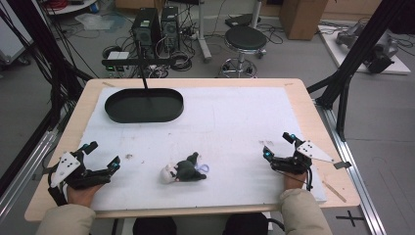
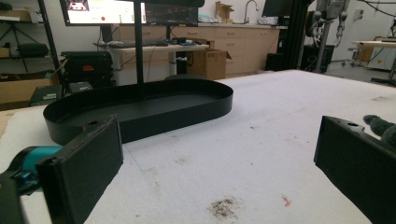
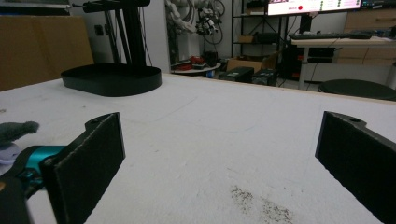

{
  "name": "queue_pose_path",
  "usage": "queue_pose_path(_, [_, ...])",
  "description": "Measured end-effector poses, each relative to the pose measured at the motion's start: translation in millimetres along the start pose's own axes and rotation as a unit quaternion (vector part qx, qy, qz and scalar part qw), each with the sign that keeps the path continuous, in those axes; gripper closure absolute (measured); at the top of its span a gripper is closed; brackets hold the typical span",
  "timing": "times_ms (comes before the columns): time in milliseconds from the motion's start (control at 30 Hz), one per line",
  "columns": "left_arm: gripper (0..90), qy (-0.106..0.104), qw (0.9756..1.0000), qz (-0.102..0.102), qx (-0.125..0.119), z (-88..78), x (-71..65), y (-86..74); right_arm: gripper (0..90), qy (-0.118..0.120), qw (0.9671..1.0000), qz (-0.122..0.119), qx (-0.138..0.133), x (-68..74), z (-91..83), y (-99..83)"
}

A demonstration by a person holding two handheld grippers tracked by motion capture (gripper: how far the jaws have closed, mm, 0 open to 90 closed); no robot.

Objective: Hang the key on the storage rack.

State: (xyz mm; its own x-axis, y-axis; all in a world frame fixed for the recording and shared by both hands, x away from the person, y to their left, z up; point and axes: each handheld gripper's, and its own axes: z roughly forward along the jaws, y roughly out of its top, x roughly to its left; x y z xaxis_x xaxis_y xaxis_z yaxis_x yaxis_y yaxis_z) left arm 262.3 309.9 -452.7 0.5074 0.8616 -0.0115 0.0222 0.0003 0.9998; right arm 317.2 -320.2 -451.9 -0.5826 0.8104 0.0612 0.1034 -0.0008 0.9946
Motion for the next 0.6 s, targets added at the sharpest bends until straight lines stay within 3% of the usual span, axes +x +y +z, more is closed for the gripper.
queue_pose_path(433, [1.7,-0.004,0.9999,0.004,0.016,2.3,0.4,1.1,0.5,-0.001,1.0,0.003,-0.003,-0.5,-0.4,-0.1])
queue_pose_path(600, [1.7,0.012,0.9998,-0.003,0.018,3.0,-0.1,1.7,0.5,-0.001,1.0,0.004,-0.003,-0.2,-0.3,0.0])
